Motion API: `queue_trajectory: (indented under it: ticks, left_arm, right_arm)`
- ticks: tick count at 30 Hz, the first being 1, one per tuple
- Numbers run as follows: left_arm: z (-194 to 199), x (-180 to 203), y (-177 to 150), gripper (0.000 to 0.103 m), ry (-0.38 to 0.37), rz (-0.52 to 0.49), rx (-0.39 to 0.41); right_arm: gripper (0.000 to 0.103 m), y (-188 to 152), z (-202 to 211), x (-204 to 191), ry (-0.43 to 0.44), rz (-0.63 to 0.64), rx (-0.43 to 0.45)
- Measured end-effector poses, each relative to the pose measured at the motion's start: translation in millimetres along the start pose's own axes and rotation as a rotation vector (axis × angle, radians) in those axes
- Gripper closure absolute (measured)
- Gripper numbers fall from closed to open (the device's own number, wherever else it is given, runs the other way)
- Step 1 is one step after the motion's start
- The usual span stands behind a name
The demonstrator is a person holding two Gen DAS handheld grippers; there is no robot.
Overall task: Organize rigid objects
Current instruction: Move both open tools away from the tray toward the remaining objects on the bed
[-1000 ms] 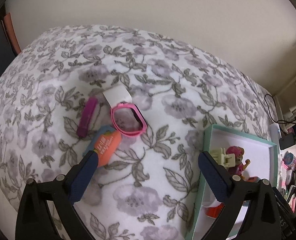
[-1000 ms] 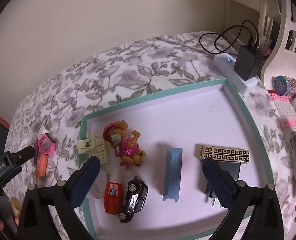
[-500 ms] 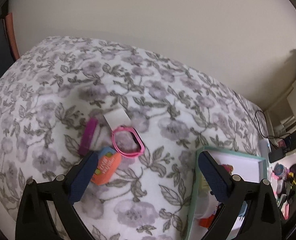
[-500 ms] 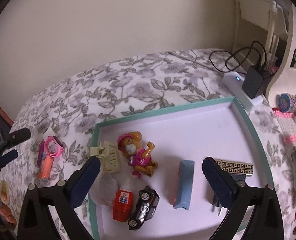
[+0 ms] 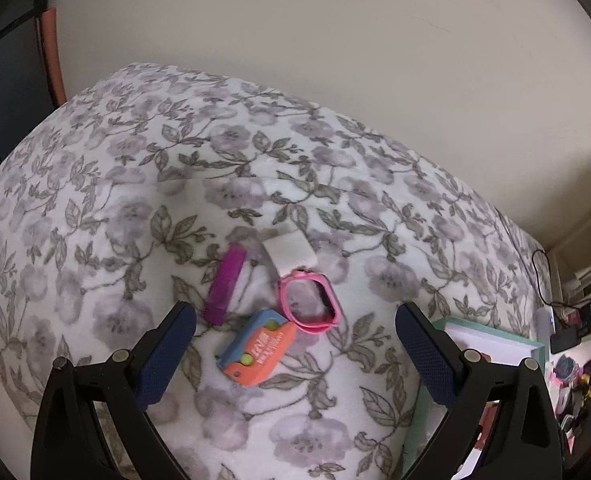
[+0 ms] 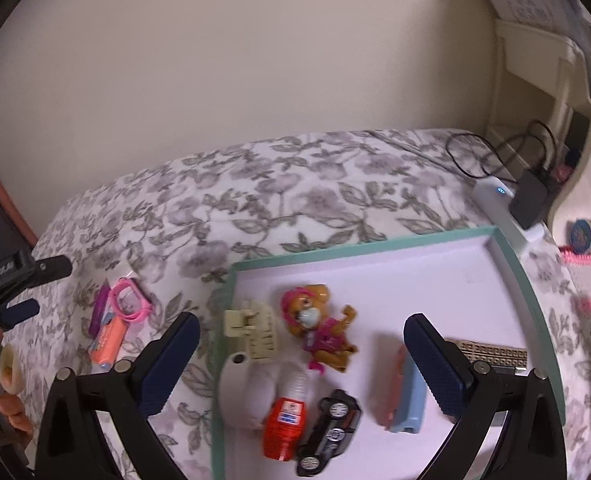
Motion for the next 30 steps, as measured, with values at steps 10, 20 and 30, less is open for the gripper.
queue_trajectory:
  ticks: [10,20,30]
  left_arm:
    - [15.5,-45.7,18.9,0.003,0.172,0.009,0.186]
    - [2.8,-78.3,19.6,0.003,0.163,0.074,0.126]
    - [-39.7,-91.4,3.1,0.003,0.120,0.109,-0.098]
  right_arm:
    - [0.000,-3.8,-10.0,-58.7,0.094,0.100,-0.025]
    - [0.000,-15.2,-32.5,-109.4,0.147,0.178,-0.086]
    - [0.000,-30.4,-66.5,-149.5,0.176,0.252,-0.175]
Point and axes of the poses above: each gripper's, at about its wrist camera, not at the fingertips, and z roughly against the way its jaws point, x to its right, y to its top, the point moved 7 cm from there along -z, roughly the way its jaws point, and after that the axes turned 6 degrees about -x, right-handed, at the moved point
